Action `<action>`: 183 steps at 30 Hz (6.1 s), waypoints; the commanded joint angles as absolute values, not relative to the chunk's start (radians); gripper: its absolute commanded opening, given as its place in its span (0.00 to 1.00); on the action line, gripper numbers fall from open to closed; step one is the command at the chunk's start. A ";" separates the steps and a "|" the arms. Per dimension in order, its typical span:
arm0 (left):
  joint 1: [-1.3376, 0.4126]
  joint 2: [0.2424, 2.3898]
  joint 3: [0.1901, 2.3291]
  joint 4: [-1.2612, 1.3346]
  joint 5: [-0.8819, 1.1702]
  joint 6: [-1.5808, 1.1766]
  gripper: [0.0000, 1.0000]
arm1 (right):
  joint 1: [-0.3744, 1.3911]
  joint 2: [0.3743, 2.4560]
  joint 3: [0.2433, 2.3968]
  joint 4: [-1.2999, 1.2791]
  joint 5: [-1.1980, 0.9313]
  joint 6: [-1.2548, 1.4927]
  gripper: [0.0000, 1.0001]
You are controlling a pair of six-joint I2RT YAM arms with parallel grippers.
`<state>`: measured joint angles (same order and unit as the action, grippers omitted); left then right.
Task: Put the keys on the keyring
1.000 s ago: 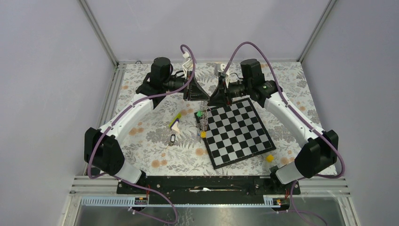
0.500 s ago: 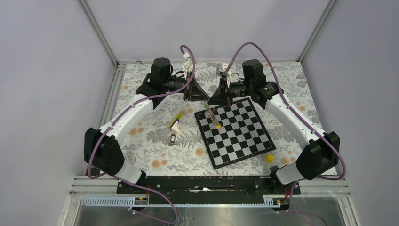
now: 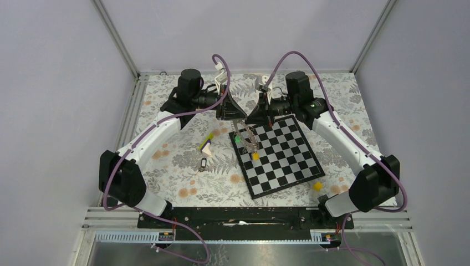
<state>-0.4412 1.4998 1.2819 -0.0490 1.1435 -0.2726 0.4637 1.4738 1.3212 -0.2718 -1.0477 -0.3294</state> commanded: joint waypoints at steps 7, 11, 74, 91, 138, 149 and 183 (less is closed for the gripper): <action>-0.430 1.440 1.368 -0.222 1.118 -0.014 0.45 | 0.439 1.404 1.292 -0.249 -1.103 -0.339 0.00; -0.430 1.426 1.366 -0.304 1.099 0.101 0.56 | 0.429 1.395 1.284 -0.249 -1.113 -0.336 0.00; -0.474 1.506 1.458 -0.568 1.110 0.663 0.60 | 0.381 1.381 1.185 -0.079 -1.216 -0.181 0.00; -0.510 1.524 1.468 -0.468 1.157 0.487 0.37 | 0.380 1.378 1.173 -0.071 -1.201 -0.186 0.00; -0.549 1.462 1.571 -0.929 0.932 0.979 0.00 | 0.367 1.352 1.164 -0.070 -1.107 -0.183 0.36; -0.549 1.459 1.582 -1.165 1.077 1.439 0.00 | 0.356 1.337 1.125 -0.051 -1.120 -0.167 0.40; -0.525 1.413 1.417 -0.630 1.275 0.514 0.00 | 0.356 1.305 1.175 -0.297 -1.207 -0.326 0.39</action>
<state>-0.5270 1.4666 1.4357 -0.8593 1.3045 0.8234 0.3595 1.3323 1.1290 -0.1989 -1.1778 -0.2375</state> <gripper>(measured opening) 0.013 0.399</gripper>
